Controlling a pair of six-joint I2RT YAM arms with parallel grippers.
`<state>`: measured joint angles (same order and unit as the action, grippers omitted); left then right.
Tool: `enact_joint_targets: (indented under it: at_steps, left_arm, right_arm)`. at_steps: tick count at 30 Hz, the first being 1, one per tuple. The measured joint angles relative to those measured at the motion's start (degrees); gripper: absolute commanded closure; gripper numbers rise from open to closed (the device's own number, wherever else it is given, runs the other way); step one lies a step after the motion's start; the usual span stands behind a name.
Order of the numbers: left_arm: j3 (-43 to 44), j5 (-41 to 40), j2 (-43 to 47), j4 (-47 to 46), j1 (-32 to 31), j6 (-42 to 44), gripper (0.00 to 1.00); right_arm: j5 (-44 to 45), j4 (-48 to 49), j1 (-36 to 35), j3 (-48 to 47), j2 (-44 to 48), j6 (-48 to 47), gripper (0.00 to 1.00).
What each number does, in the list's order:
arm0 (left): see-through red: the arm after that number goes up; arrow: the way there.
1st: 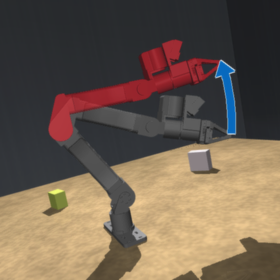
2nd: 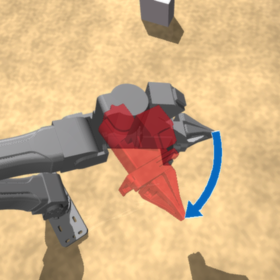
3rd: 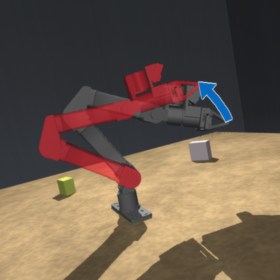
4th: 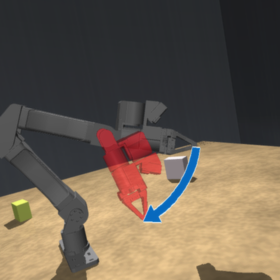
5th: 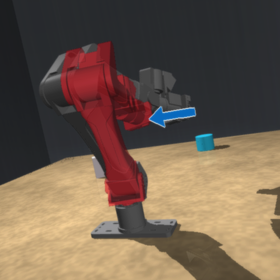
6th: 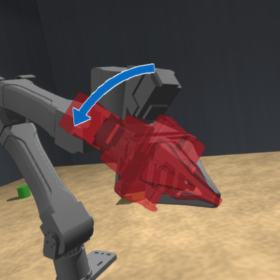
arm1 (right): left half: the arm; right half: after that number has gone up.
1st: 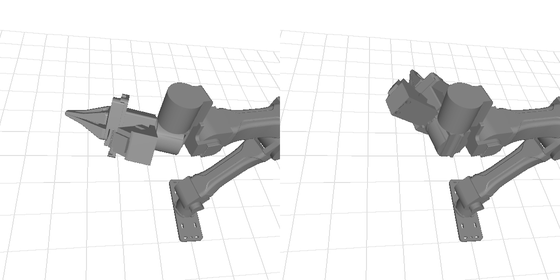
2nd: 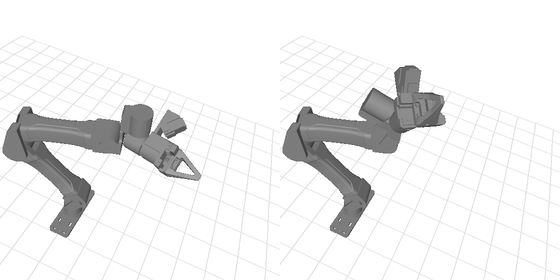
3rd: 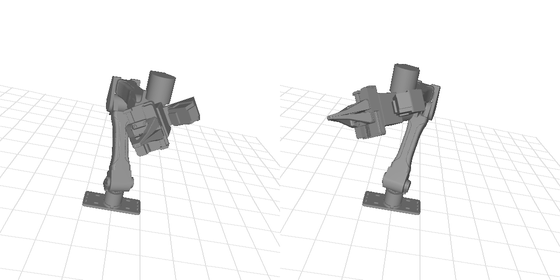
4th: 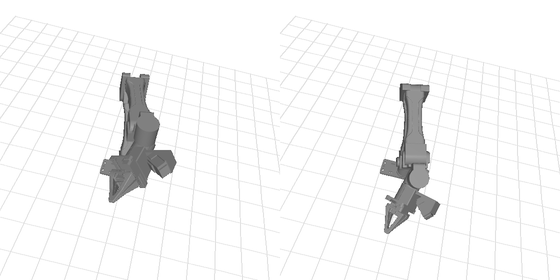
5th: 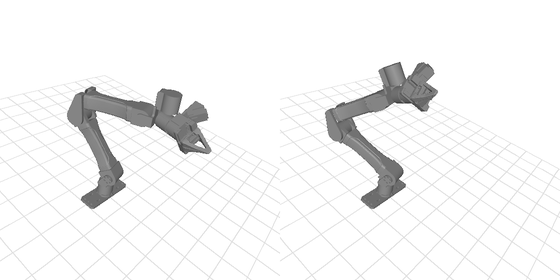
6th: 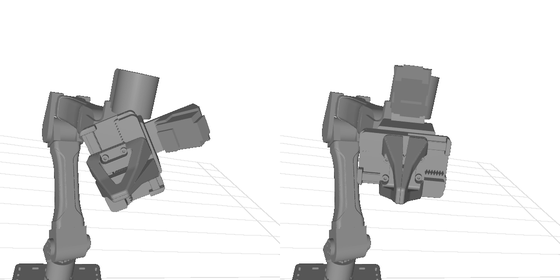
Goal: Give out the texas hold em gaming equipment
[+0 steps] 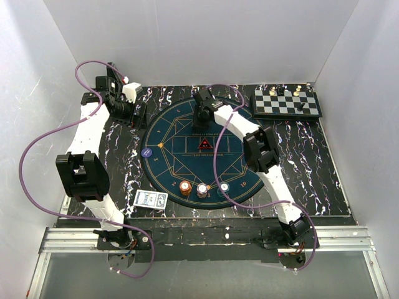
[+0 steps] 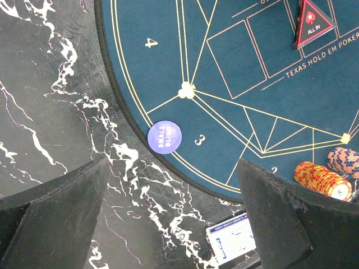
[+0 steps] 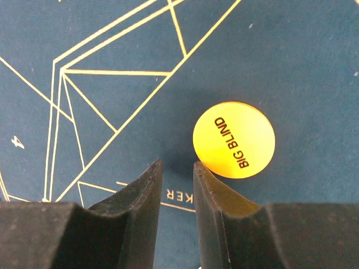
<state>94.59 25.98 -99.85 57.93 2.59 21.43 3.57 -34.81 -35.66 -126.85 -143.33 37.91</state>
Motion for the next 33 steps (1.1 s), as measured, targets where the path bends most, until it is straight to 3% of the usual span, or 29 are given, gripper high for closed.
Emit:
enact_joint_targets:
  at_steps: [4, 18, 22, 28, 33]
  left_arm:
    - [0.00, -0.02, -0.02, -0.11, 0.20, 0.00, 0.02]
    - [0.11, -0.09, -1.27, -0.39, 0.37, -0.02, 0.02]
    - [0.37, -0.26, -2.05, -0.42, 0.66, -0.09, 0.02]
    - [1.57, -0.24, -1.97, 0.26, 1.20, -0.70, 0.02]
    - [1.57, -0.22, -1.14, 1.20, 1.38, -1.09, 0.02]
  right_arm:
    - [-0.96, -1.68, 1.70, -4.33, -2.43, 1.55, 0.63]
    - [0.37, -4.02, 8.20, -5.11, -2.45, 2.97, 0.59]
    - [0.83, -4.26, 9.38, -5.05, -2.34, 1.42, 0.51]
    - [3.21, -1.22, 5.92, 6.14, 4.68, -2.67, 0.27]
    - [6.91, -2.12, -1.07, 8.52, 6.47, -6.91, 0.23]
